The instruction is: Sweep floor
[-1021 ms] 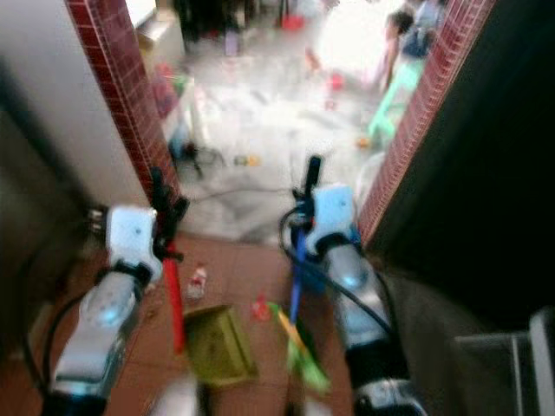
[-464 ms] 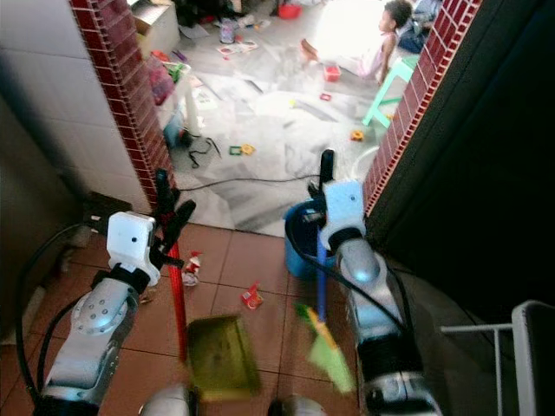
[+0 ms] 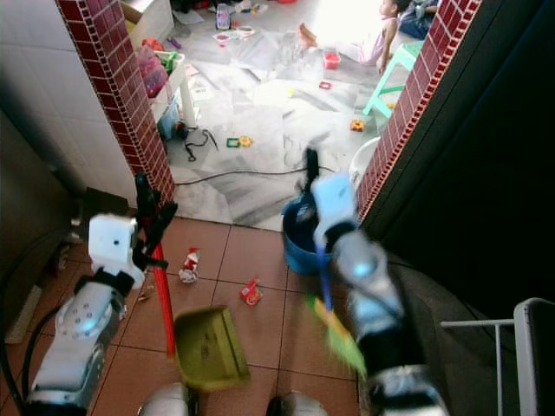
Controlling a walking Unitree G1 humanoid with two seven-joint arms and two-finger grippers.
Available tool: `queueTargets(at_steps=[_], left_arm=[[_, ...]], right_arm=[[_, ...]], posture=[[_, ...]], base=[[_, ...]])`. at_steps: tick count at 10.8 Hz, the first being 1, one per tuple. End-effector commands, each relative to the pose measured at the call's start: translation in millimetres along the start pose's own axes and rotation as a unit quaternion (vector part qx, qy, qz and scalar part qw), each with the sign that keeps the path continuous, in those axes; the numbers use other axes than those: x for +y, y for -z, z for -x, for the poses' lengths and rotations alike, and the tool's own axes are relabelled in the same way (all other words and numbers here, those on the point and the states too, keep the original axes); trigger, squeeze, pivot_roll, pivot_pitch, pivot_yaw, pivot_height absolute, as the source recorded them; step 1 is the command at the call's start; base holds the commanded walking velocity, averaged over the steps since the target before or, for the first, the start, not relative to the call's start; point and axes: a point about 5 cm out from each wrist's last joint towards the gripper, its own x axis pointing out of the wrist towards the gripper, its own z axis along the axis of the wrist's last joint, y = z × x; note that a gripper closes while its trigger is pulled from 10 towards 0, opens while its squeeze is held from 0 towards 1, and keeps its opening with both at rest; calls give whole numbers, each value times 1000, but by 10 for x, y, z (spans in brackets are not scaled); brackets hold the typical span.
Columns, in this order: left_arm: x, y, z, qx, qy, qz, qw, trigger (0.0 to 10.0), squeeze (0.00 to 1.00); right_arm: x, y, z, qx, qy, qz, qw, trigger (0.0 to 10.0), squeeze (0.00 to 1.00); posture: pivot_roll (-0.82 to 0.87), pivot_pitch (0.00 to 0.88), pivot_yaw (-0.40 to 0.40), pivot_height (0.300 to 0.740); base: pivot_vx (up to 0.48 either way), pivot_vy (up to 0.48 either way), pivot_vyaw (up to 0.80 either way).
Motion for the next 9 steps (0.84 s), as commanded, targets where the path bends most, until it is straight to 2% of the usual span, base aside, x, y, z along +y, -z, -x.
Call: queueTargets(at_steps=[1, 2, 4, 6, 8, 9], left_arm=[[7, -121, 3, -30, -4, -2, 1000, 10000, 0], [7, -116, 8, -30, -11, 7, 999, 10000, 0], [15, -135, -25, -36, -14, 17, 999, 10000, 0], [10, -195, -101, -46, -14, 18, 999, 10000, 0], [-23, -273, -168, -61, -10, 23, 998, 10000, 0], [-52, -299, -185, -67, -7, 30, 997, 10000, 0]], right_arm=[[13, -85, -19, -25, 22, -13, 999, 10000, 0], [36, -117, -8, -42, 46, -8, 998, 10000, 0], [3, -68, 42, -29, 106, -36, 993, 10000, 0], [-96, -54, 58, -28, 118, -35, 992, 10000, 0], [-172, -96, 21, -34, 125, -24, 991, 10000, 0], [-160, -147, -27, -42, 123, -27, 991, 10000, 0]], posture=[[46, 27, -46, 740], [51, 24, -50, 740], [43, 29, -46, 740], [28, 43, -46, 740], [26, 60, -51, 740], [24, 72, -49, 740]], base=[[0, 0, 0], [0, 0, 0], [0, 0, 800], [0, 0, 275], [0, 261, 0], [0, 270, 0]])
